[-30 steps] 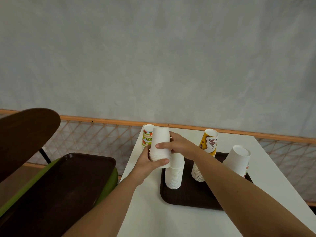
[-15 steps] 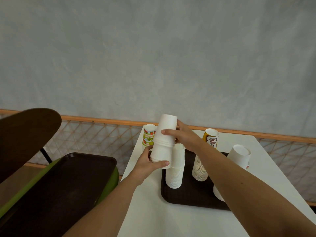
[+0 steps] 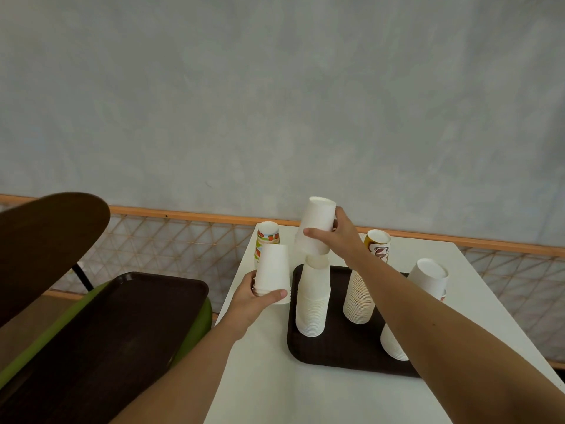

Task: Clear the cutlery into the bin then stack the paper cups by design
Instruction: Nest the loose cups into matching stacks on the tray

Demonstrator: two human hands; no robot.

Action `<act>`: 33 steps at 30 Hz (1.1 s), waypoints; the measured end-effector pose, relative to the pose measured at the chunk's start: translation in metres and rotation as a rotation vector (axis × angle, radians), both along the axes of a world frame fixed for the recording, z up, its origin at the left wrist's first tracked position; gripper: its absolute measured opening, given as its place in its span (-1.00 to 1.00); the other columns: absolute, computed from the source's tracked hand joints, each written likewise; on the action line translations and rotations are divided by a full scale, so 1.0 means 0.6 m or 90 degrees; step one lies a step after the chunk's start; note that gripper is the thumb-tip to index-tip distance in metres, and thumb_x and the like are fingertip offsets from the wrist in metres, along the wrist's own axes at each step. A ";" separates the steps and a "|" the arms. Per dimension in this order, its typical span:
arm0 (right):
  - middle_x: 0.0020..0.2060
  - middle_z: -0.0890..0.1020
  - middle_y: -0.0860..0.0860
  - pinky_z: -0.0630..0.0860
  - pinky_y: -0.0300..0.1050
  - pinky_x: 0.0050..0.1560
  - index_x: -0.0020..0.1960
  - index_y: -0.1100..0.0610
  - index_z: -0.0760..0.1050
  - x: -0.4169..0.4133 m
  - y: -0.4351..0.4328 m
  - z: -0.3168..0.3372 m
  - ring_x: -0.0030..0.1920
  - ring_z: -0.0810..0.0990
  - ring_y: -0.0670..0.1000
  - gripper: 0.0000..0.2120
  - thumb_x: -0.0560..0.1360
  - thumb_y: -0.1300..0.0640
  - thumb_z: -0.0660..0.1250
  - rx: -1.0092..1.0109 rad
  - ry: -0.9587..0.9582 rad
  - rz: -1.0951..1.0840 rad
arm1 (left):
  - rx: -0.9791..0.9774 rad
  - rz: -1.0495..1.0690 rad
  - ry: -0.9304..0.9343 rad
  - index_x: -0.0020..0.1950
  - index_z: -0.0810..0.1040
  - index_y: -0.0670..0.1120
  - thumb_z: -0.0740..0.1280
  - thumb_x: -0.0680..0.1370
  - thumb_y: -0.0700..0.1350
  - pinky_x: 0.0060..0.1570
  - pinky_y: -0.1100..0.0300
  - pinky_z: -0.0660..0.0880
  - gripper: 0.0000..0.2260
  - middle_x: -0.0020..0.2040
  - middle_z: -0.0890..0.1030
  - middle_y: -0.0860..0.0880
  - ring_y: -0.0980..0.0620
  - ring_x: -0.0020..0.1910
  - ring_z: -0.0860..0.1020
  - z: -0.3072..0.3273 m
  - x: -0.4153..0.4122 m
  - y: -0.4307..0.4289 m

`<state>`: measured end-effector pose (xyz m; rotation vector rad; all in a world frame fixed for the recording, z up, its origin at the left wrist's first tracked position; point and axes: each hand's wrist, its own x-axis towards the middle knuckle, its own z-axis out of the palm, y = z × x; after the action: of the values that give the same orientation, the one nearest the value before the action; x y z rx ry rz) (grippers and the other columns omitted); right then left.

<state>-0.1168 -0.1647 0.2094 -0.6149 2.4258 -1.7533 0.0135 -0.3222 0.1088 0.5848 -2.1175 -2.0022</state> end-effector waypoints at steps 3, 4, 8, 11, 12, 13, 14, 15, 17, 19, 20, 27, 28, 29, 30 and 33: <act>0.17 0.47 0.05 0.52 -0.01 0.06 0.36 0.10 0.24 0.003 0.004 -0.025 0.10 0.46 0.03 -0.32 0.36 0.07 0.50 0.065 0.007 -0.003 | -0.001 0.004 0.004 0.36 0.32 -0.03 0.54 0.34 -0.09 0.04 0.21 0.44 -0.34 0.21 0.50 -0.03 0.01 0.17 0.49 0.002 -0.001 0.001; 0.20 0.47 0.06 0.51 -0.01 0.08 0.37 0.09 0.22 0.004 0.006 -0.032 0.10 0.46 0.03 -0.31 0.36 0.06 0.50 0.081 0.001 -0.002 | 0.000 0.005 0.007 0.36 0.32 -0.03 0.55 0.33 -0.07 0.05 0.21 0.44 -0.33 0.21 0.50 -0.02 0.01 0.17 0.49 0.002 -0.002 0.000; 0.27 0.44 0.09 0.48 0.02 0.15 0.41 0.07 0.16 0.007 0.010 -0.049 0.20 0.46 0.09 -0.27 0.38 0.05 0.49 0.131 -0.018 0.018 | 0.005 0.007 0.011 0.36 0.32 -0.02 0.56 0.30 -0.04 0.09 0.18 0.44 -0.29 0.22 0.51 -0.02 0.01 0.19 0.49 0.000 -0.005 0.000; 0.25 0.42 0.09 0.47 -0.01 0.16 0.40 0.03 0.16 0.009 0.013 -0.053 0.21 0.45 0.09 -0.29 0.39 0.04 0.48 0.134 -0.023 0.035 | 0.006 0.013 0.014 0.36 0.33 -0.03 0.54 0.34 -0.09 0.07 0.20 0.44 -0.35 0.21 0.51 -0.02 0.01 0.18 0.49 -0.001 -0.007 0.001; 0.25 0.42 0.07 0.46 -0.01 0.18 0.39 0.01 0.16 0.010 0.015 -0.053 0.23 0.44 0.09 -0.29 0.39 0.02 0.48 0.135 -0.021 0.040 | 0.008 0.015 0.015 0.36 0.33 -0.03 0.54 0.34 -0.10 0.07 0.20 0.44 -0.35 0.21 0.52 -0.02 0.01 0.17 0.50 -0.002 -0.008 0.002; 0.26 0.41 0.06 0.44 -0.01 0.19 0.40 0.00 0.16 0.010 0.016 -0.052 0.25 0.43 0.09 -0.29 0.39 0.00 0.48 0.138 -0.018 0.045 | 0.009 0.015 0.018 0.36 0.33 -0.03 0.54 0.34 -0.10 0.07 0.20 0.44 -0.35 0.21 0.52 -0.03 0.01 0.17 0.50 -0.001 -0.009 0.003; 0.27 0.42 0.06 0.43 -0.02 0.19 0.40 0.00 0.16 0.010 0.017 -0.051 0.25 0.42 0.09 -0.28 0.38 -0.03 0.47 0.140 -0.017 0.050 | 0.012 0.015 0.020 0.36 0.34 -0.03 0.54 0.34 -0.10 0.07 0.20 0.45 -0.35 0.21 0.52 -0.03 0.01 0.18 0.49 -0.001 -0.010 0.004; 0.27 0.43 0.07 0.44 -0.05 0.17 0.40 0.00 0.17 0.010 0.017 -0.049 0.23 0.43 0.08 -0.29 0.39 -0.05 0.46 0.138 -0.018 0.054 | 0.015 0.014 0.021 0.36 0.34 -0.03 0.54 0.34 -0.10 0.07 0.20 0.45 -0.35 0.22 0.51 -0.03 0.00 0.19 0.49 -0.001 -0.012 0.004; 0.24 0.46 0.07 0.43 -0.11 0.10 0.39 0.00 0.19 0.010 0.018 -0.044 0.20 0.45 0.05 -0.32 0.40 -0.09 0.43 0.124 -0.018 0.055 | 0.016 0.012 0.021 0.36 0.33 -0.03 0.54 0.34 -0.09 0.10 0.18 0.46 -0.34 0.23 0.51 -0.02 0.00 0.20 0.49 -0.001 -0.015 0.005; 0.22 0.49 0.05 0.41 -0.15 0.09 0.37 0.01 0.24 0.008 0.018 -0.039 0.22 0.45 0.03 -0.39 0.42 -0.12 0.40 0.117 0.001 0.044 | 0.018 0.014 0.025 0.36 0.33 -0.03 0.54 0.33 -0.09 0.14 0.14 0.47 -0.34 0.22 0.51 -0.02 0.00 0.20 0.49 0.002 -0.018 0.005; 0.21 0.50 0.04 0.40 -0.15 0.10 0.36 0.01 0.27 0.007 0.019 -0.036 0.22 0.45 0.02 -0.43 0.44 -0.11 0.38 0.110 0.013 0.039 | 0.021 0.017 0.031 0.36 0.34 -0.04 0.54 0.34 -0.09 0.15 0.13 0.47 -0.35 0.22 0.52 -0.02 0.00 0.20 0.50 0.005 -0.019 0.006; 0.18 0.55 0.01 0.37 -0.30 0.07 0.27 0.07 0.48 0.018 0.018 0.000 0.22 0.49 -0.02 -0.68 0.54 0.03 0.30 0.071 0.009 0.144 | 0.047 0.018 0.111 0.24 0.42 -0.01 0.47 0.41 -0.10 0.14 0.13 0.47 -0.56 0.15 0.59 -0.01 0.04 0.13 0.56 0.064 -0.046 0.021; 0.20 0.54 0.00 0.38 -0.27 0.12 0.29 0.05 0.48 0.020 0.020 0.005 0.23 0.48 -0.03 -0.67 0.55 0.01 0.28 0.085 -0.012 0.180 | 0.053 0.016 0.126 0.24 0.43 0.00 0.47 0.42 -0.09 0.17 0.10 0.47 -0.57 0.15 0.60 -0.01 0.03 0.13 0.57 0.073 -0.051 0.025; 0.22 0.53 -0.01 0.39 -0.21 0.17 0.31 0.02 0.45 0.021 0.021 0.008 0.22 0.48 -0.04 -0.65 0.55 -0.02 0.26 0.107 -0.028 0.212 | 0.060 0.012 0.139 0.24 0.43 0.00 0.45 0.43 -0.09 0.17 0.10 0.48 -0.59 0.14 0.61 0.00 0.04 0.12 0.57 0.082 -0.057 0.029; 0.22 0.53 -0.01 0.41 -0.16 0.19 0.34 -0.01 0.42 0.022 0.024 0.011 0.21 0.48 -0.05 -0.63 0.55 -0.04 0.25 0.120 -0.038 0.237 | 0.066 0.004 0.152 0.24 0.43 0.00 0.43 0.45 -0.08 0.14 0.14 0.49 -0.61 0.13 0.61 0.00 0.06 0.11 0.58 0.091 -0.061 0.035; 0.14 0.59 0.03 0.47 -0.11 0.20 0.40 -0.06 0.33 0.020 0.035 0.016 0.14 0.54 -0.04 -0.54 0.53 -0.04 0.29 0.107 -0.044 0.266 | 0.061 -0.030 0.158 0.25 0.42 0.02 0.44 0.41 0.06 0.16 0.13 0.49 -0.55 0.15 0.60 0.01 0.04 0.15 0.57 0.109 -0.081 0.048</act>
<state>-0.1048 -0.1437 0.2189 -0.9390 2.1676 -1.3676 -0.0349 -0.2933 0.1741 0.2826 -1.9155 -2.0883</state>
